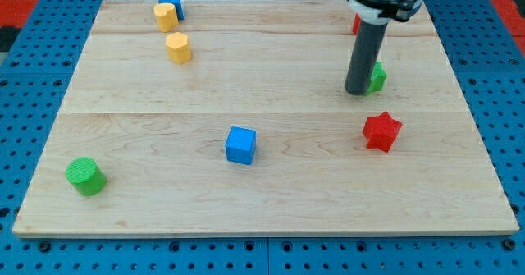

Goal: Push the red circle a bit right

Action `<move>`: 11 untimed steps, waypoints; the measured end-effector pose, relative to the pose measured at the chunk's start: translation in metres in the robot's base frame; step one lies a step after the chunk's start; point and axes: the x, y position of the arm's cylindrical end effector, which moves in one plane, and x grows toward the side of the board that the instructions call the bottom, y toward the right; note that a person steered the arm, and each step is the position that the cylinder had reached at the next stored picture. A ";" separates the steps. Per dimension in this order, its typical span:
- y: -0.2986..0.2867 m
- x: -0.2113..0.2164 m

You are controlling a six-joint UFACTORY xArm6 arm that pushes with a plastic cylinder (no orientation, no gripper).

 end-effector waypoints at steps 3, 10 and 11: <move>-0.037 -0.104; 0.084 -0.173; 0.074 -0.167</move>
